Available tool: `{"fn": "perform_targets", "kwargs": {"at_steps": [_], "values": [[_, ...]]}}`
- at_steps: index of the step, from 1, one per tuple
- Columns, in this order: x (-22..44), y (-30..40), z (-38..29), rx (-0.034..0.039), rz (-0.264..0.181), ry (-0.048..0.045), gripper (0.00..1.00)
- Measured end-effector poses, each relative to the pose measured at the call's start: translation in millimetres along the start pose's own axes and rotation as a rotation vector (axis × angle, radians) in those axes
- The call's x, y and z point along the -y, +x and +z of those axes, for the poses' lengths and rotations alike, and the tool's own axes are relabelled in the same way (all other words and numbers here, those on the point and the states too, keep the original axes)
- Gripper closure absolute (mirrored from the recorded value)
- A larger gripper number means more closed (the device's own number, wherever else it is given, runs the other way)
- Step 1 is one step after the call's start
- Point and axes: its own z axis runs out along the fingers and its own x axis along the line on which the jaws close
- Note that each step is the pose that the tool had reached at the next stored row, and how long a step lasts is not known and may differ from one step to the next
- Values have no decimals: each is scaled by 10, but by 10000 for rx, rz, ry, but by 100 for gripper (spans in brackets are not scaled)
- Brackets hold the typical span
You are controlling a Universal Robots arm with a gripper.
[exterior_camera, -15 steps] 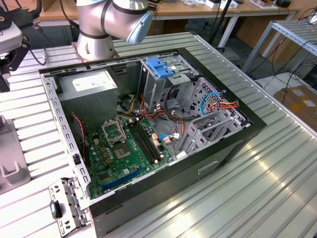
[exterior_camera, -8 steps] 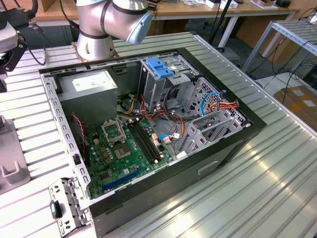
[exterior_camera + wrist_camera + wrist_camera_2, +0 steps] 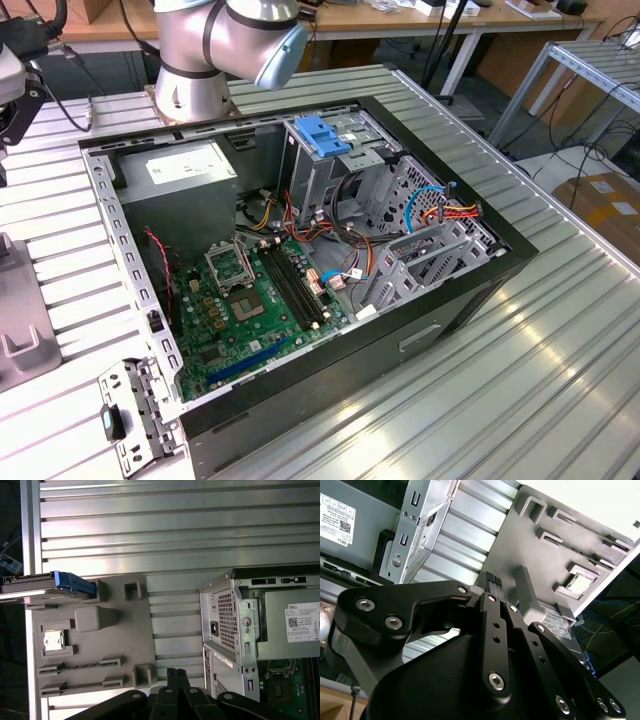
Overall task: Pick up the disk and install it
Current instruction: 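Reach for the disk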
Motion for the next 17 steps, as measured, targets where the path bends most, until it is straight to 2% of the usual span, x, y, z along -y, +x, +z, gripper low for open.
{"fn": "perform_targets", "kwargs": {"at_steps": [17], "values": [[10, 140, -4, 0, 0, 0, 90]]}}
